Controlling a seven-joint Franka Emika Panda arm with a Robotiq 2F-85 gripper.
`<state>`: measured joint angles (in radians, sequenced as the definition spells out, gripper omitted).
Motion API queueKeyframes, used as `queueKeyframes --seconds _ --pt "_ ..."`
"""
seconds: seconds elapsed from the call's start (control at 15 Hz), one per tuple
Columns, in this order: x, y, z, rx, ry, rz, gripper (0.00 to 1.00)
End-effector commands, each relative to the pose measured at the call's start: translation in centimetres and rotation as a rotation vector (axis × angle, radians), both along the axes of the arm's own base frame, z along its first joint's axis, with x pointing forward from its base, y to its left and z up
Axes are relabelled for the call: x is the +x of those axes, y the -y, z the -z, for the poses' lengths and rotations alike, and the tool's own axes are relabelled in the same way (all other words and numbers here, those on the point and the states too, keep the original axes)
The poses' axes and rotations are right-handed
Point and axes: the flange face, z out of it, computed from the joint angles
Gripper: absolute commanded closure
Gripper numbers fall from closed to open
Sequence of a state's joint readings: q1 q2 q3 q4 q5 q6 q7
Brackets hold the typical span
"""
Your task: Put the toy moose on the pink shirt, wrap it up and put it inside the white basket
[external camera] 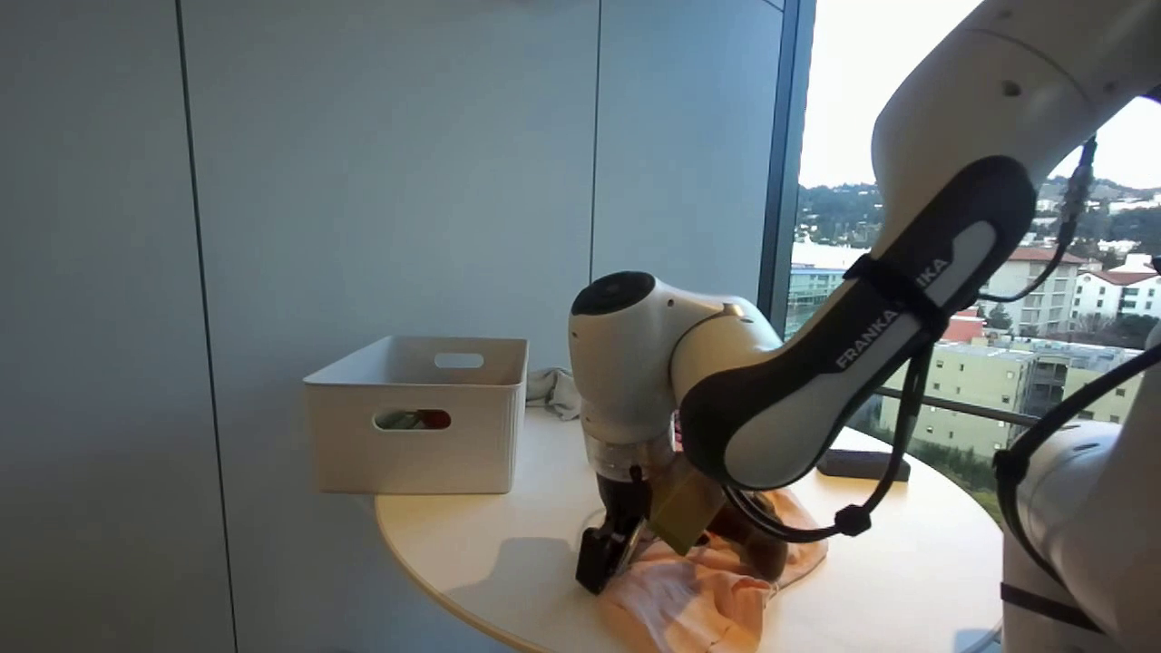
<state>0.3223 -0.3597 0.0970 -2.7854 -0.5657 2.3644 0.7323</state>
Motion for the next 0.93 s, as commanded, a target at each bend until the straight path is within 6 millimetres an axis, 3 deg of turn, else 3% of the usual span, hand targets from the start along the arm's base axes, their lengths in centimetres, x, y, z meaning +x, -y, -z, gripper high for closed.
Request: queueKeyframes --seconds 0.0,0.07,0.13,0.33,0.6,0.87 --pt "1.7 1.1 4.3 0.074 -0.119 -0.098 0.00" --pt "2.0 1.3 4.3 0.080 -0.146 -0.119 0.04" --pt "2.2 1.6 4.4 0.087 -0.174 -0.133 0.26" --pt "1.7 1.7 4.6 0.101 -0.250 -0.182 0.35" --pt "1.8 -0.8 3.8 0.099 -0.307 -0.257 0.66" --pt "0.9 -3.2 1.1 0.014 -0.356 -0.358 0.95"
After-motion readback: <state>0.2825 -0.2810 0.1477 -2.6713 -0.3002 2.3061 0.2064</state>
